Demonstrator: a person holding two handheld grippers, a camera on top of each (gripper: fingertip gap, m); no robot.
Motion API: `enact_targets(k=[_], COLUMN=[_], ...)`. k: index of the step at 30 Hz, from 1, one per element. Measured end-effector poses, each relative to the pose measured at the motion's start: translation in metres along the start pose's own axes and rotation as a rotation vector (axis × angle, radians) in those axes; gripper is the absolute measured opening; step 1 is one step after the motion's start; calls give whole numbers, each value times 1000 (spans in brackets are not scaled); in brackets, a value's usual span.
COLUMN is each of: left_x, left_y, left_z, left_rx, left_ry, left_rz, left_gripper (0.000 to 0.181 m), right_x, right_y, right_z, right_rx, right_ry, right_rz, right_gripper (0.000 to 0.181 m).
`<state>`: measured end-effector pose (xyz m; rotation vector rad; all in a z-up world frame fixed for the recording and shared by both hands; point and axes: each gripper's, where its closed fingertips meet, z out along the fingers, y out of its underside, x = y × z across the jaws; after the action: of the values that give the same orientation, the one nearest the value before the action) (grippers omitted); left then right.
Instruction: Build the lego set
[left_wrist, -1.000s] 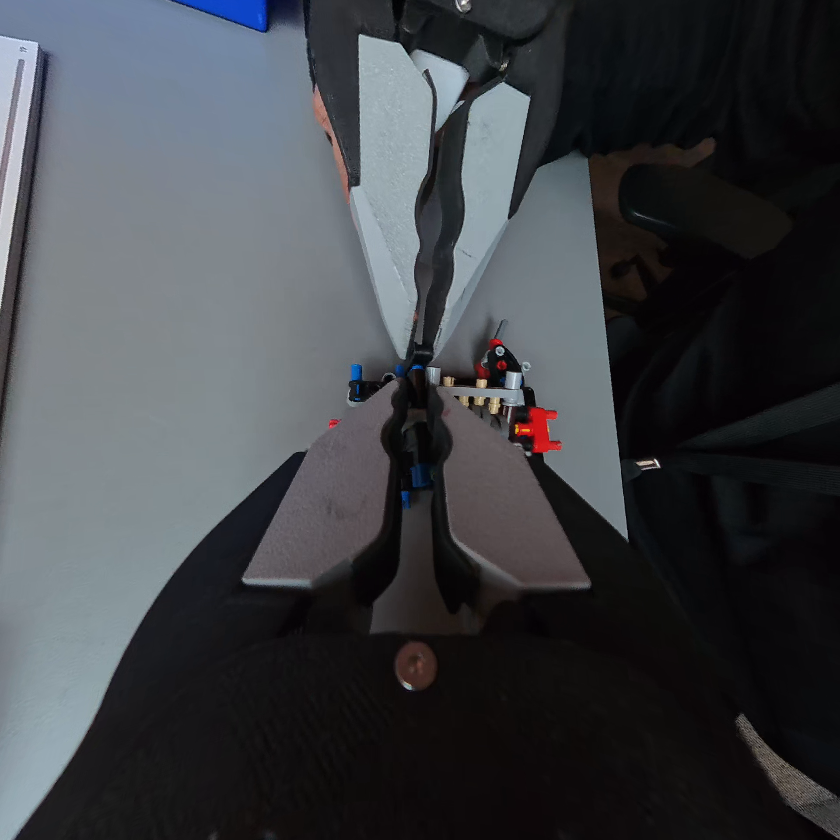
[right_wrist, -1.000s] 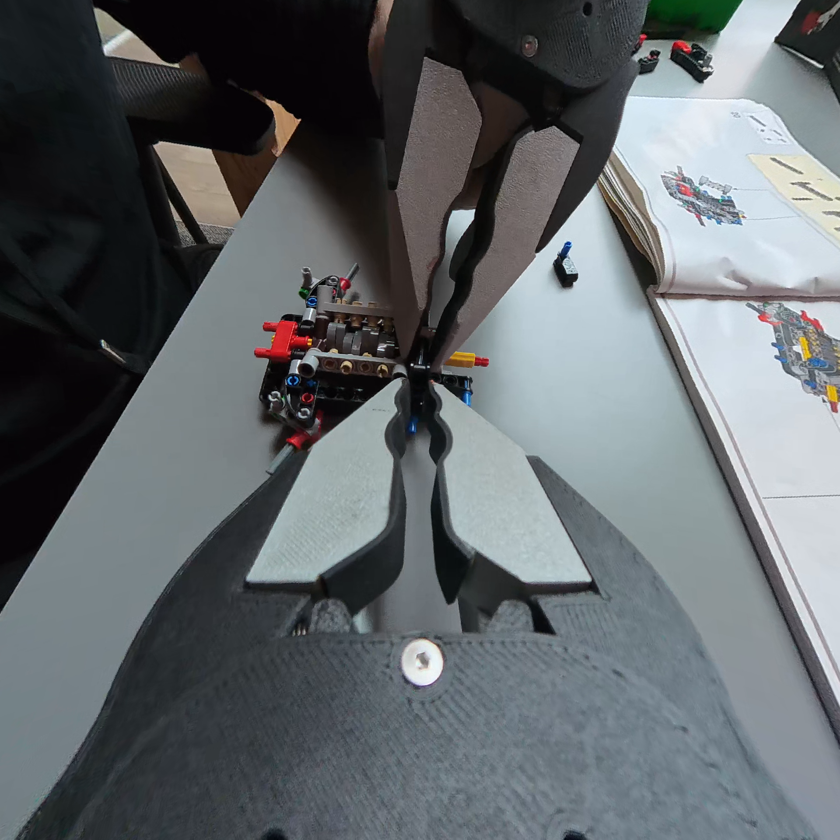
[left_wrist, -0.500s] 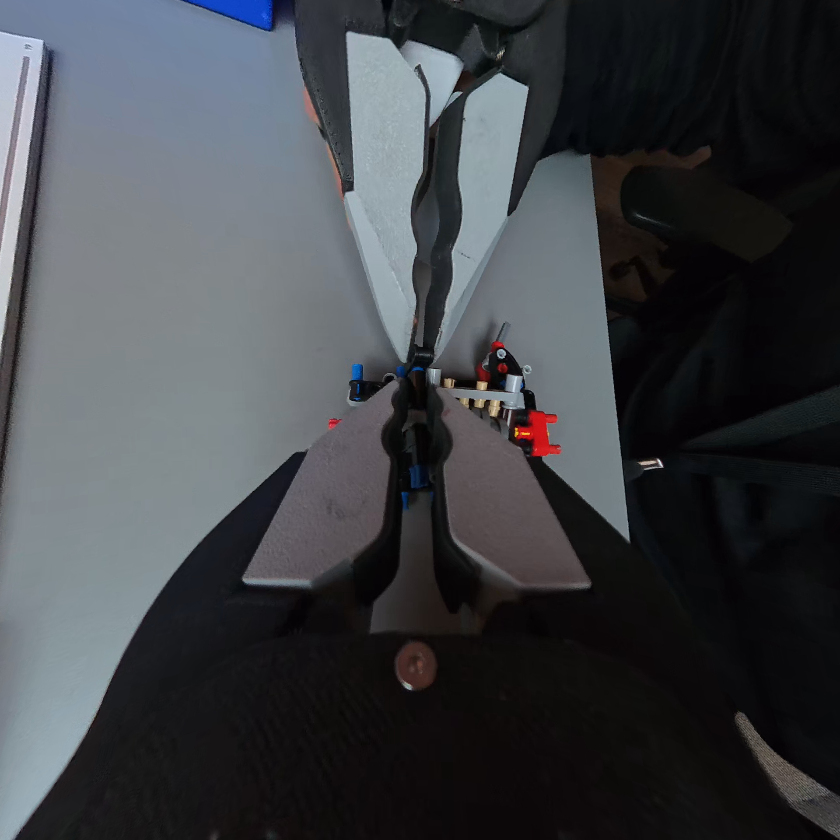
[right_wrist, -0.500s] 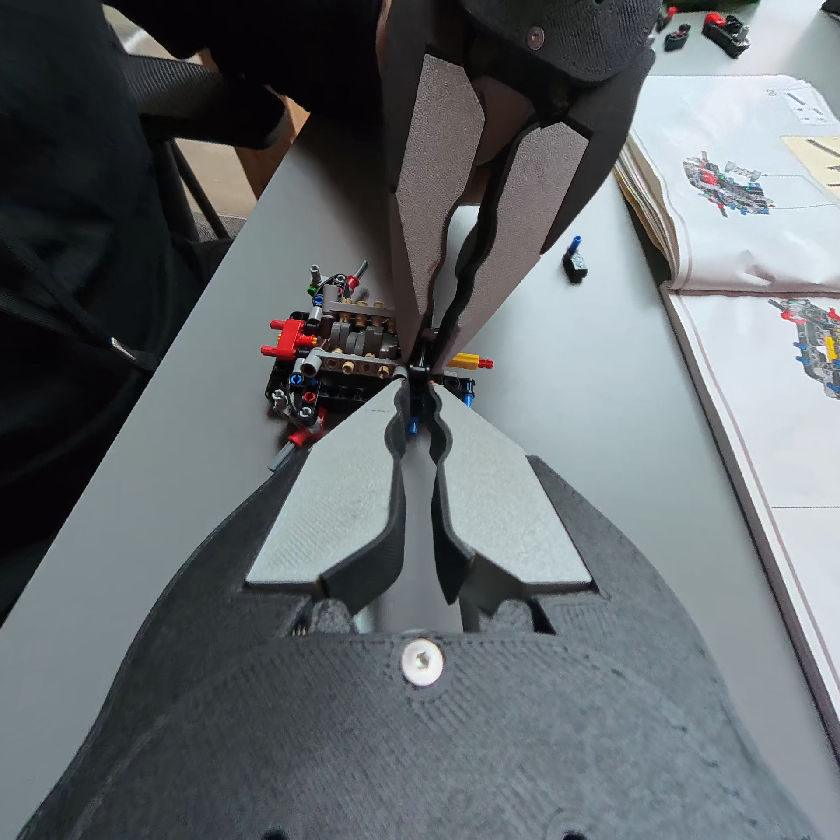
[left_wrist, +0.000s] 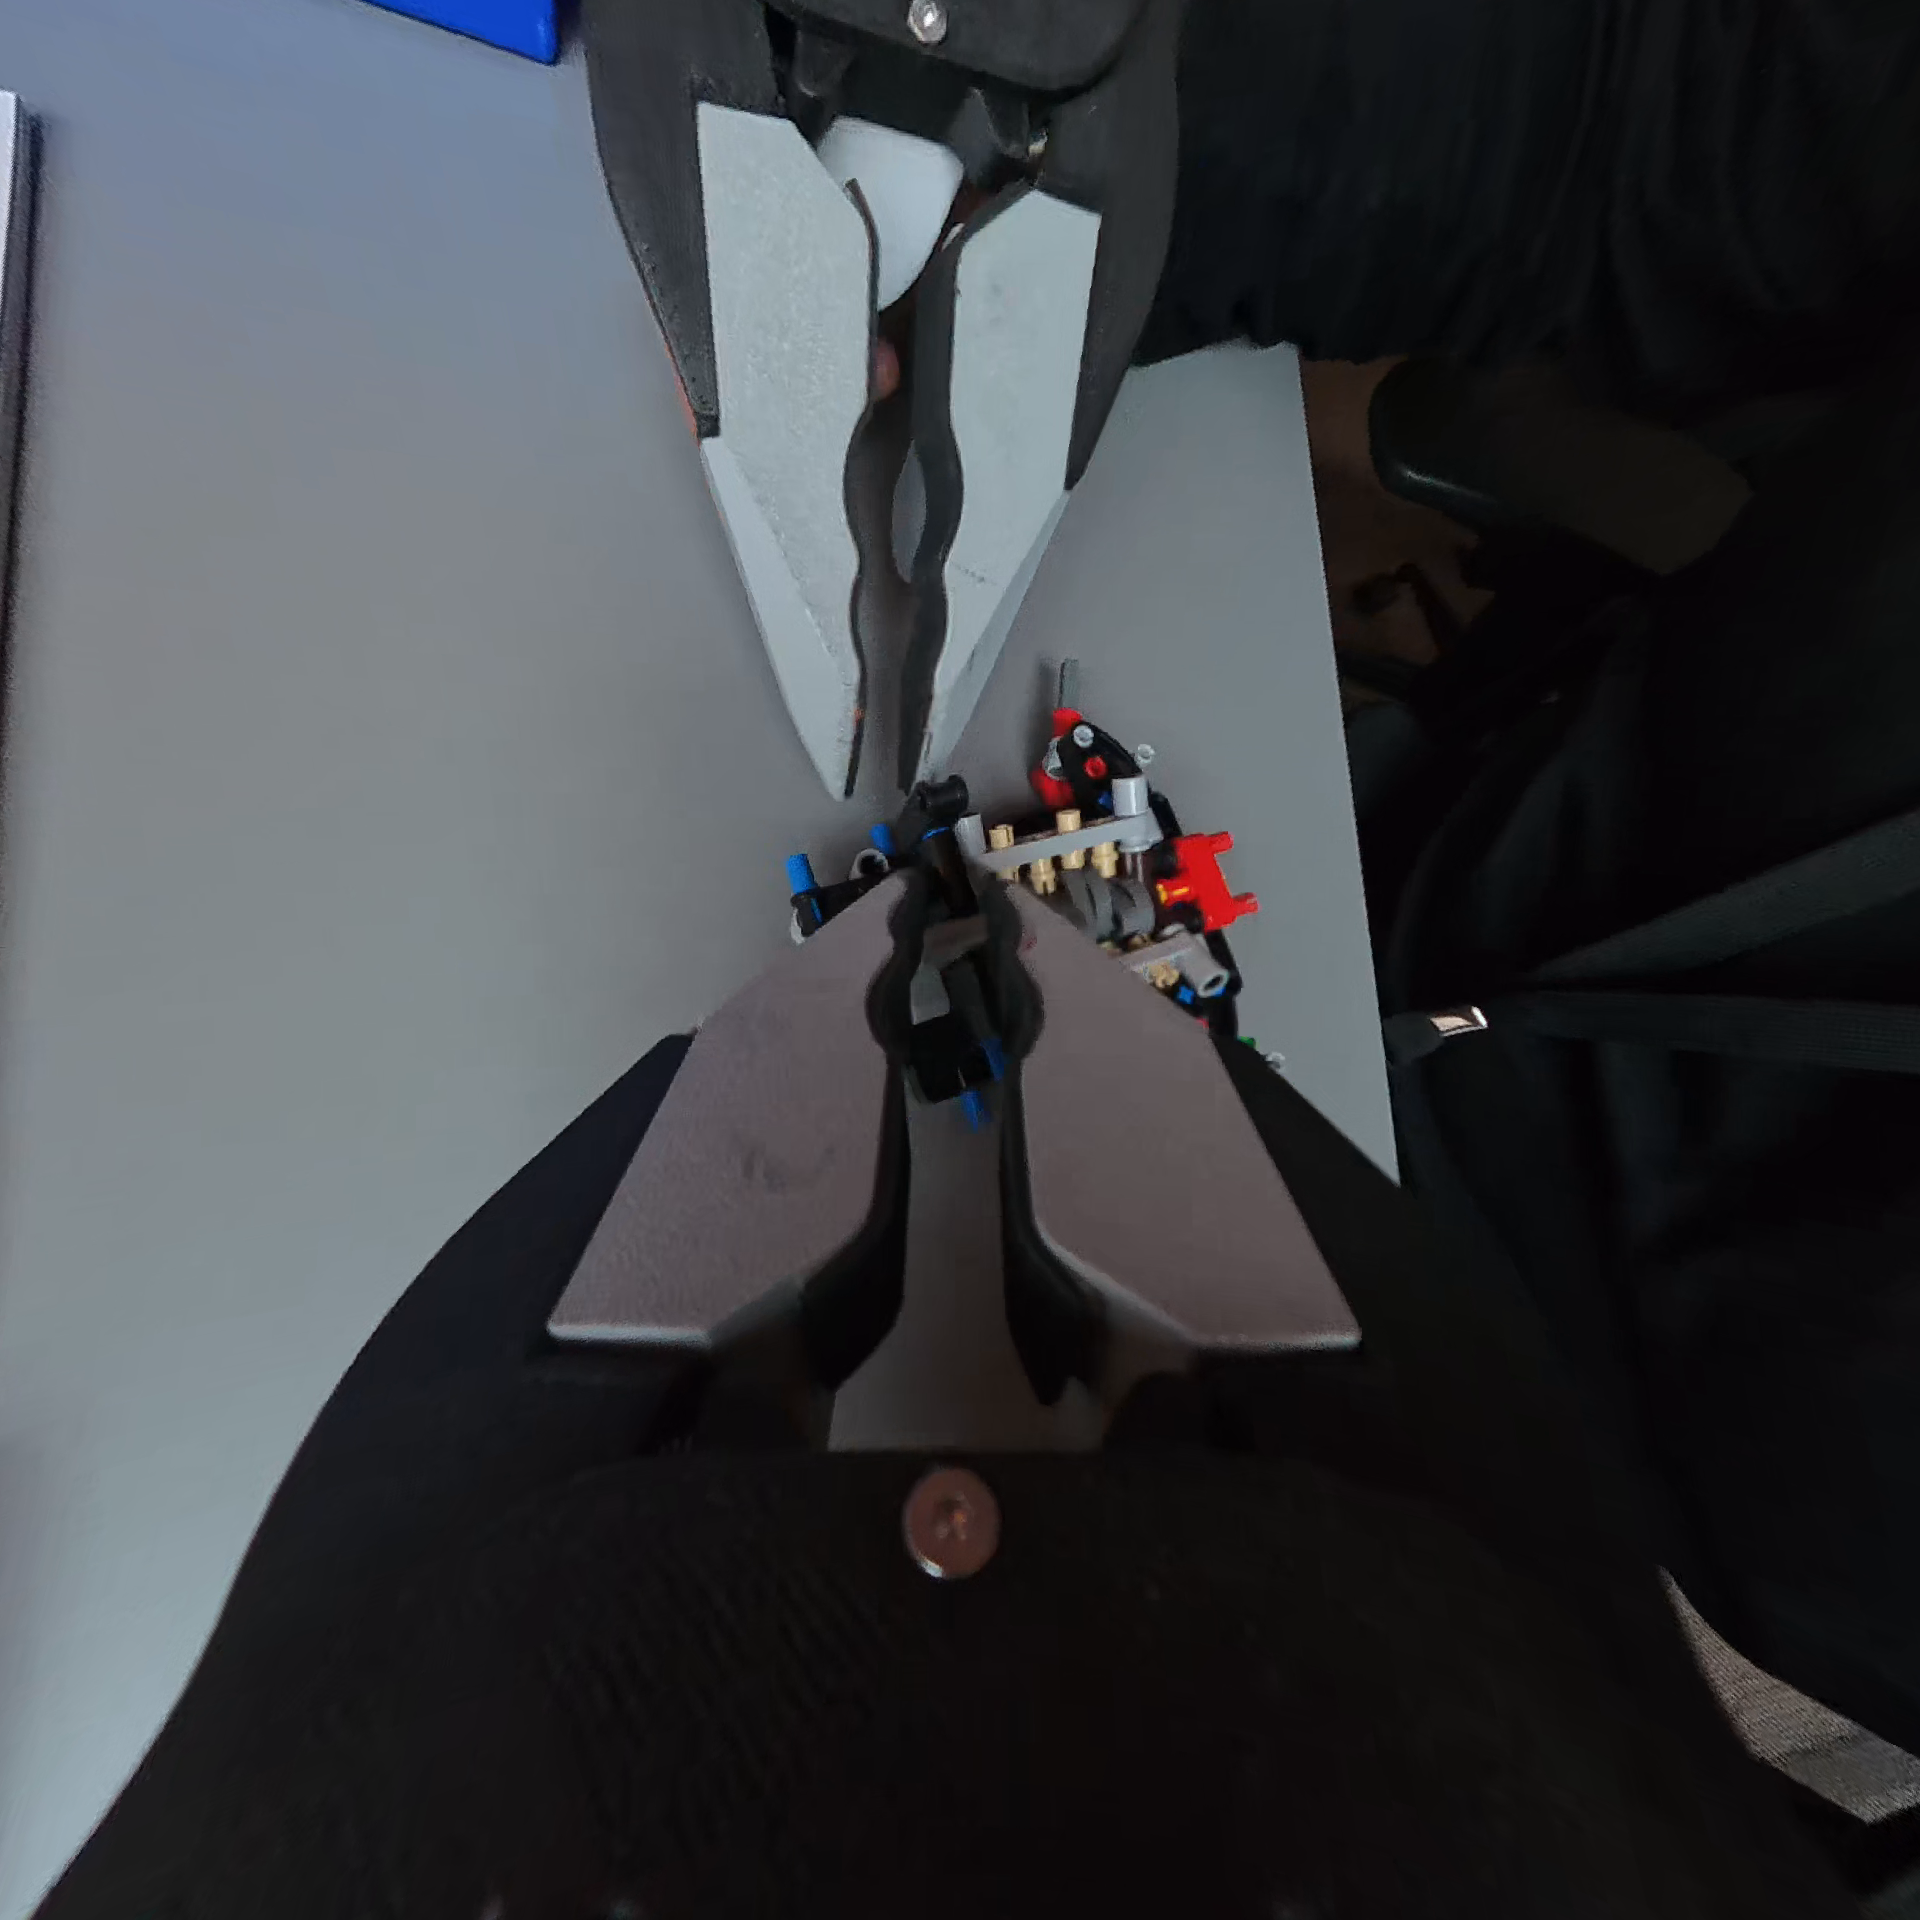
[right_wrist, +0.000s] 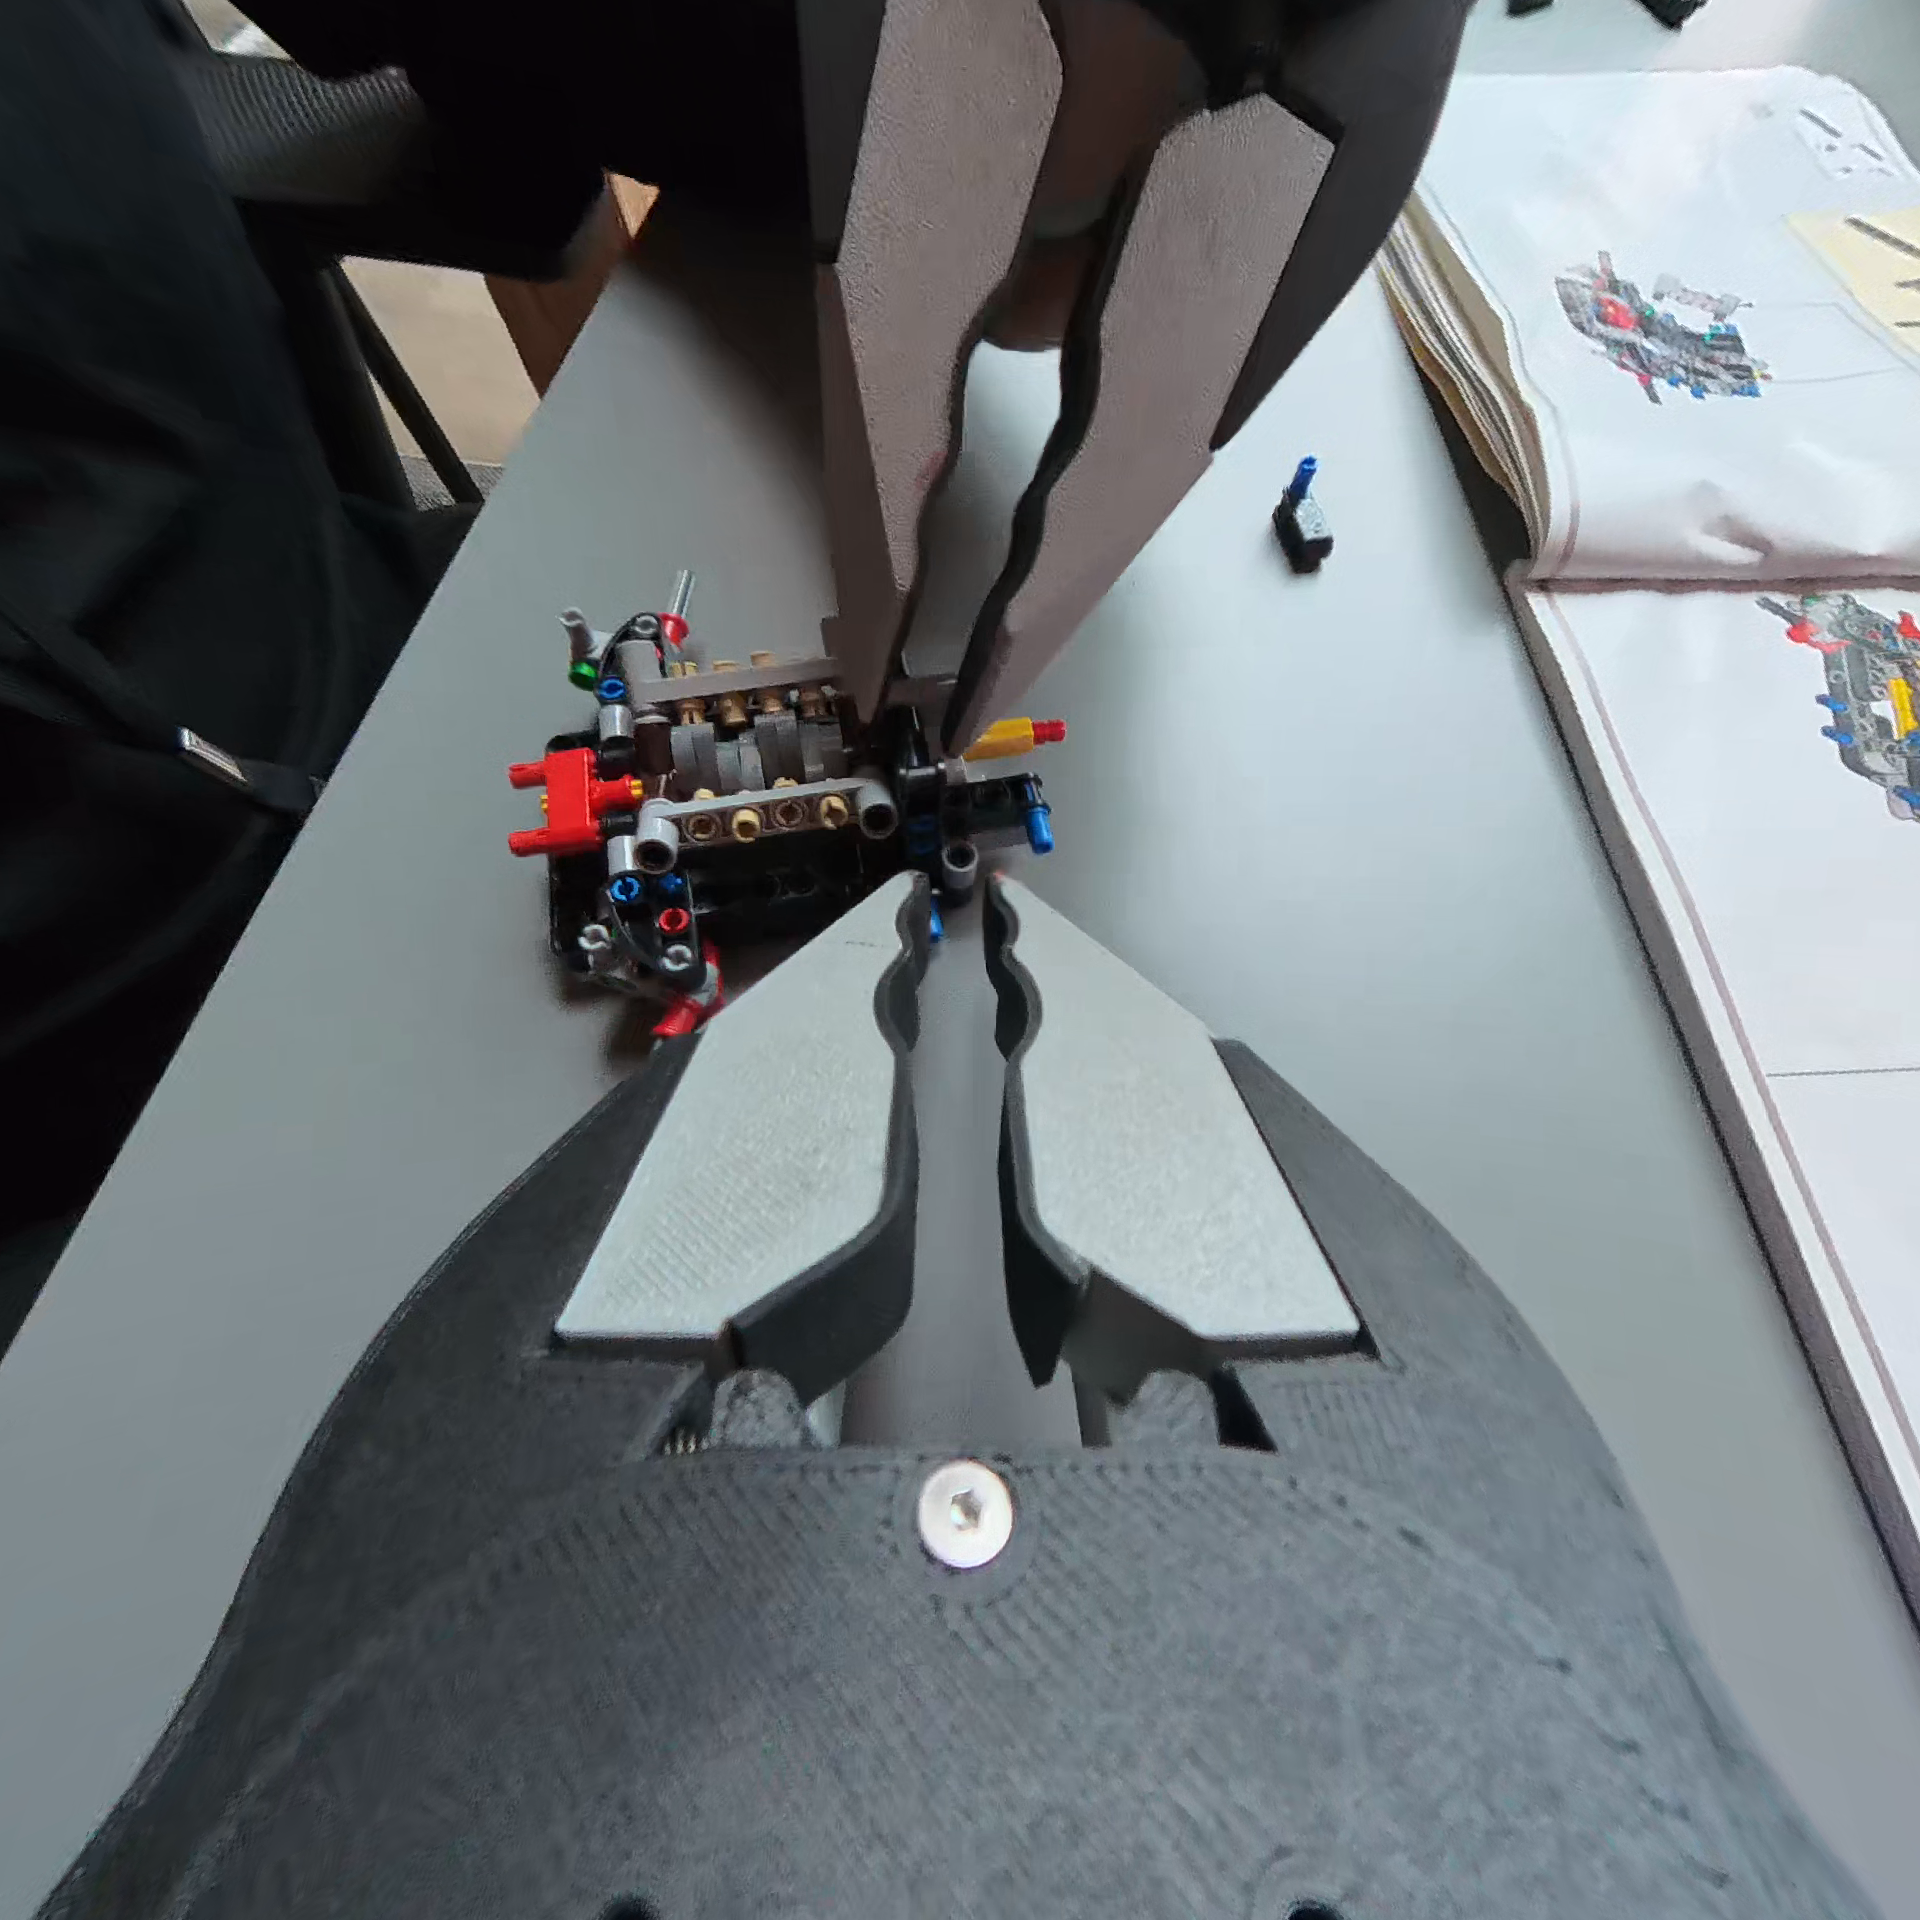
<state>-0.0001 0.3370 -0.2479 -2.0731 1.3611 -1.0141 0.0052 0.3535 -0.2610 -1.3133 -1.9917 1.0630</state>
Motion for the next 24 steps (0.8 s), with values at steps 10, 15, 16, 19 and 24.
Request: enact_targets(k=[10, 15, 16, 19, 24], left_x=[1, -1, -2, -2, -3], left_y=[2, 1, 1, 0, -1], left_z=[1, 1, 2, 2, 2], left_rx=[-29, -24, -20, -18, 13], left_ry=[-13, -28, -38, -41, -27], left_rz=[0, 10, 16, 22, 5], left_gripper=[6, 6, 5, 5, 5], right_x=[-2, -4, -3, -4, -4], right_y=[-4, -4, -4, -3, -3], right_z=[4, 3, 3, 2, 2], right_rx=[3, 9, 10, 8, -10], right_ry=[4, -7, -8, -15, -17], right_rz=[-38, -52, -46, -41, -27], right_gripper=[0, 0, 0, 0, 0])
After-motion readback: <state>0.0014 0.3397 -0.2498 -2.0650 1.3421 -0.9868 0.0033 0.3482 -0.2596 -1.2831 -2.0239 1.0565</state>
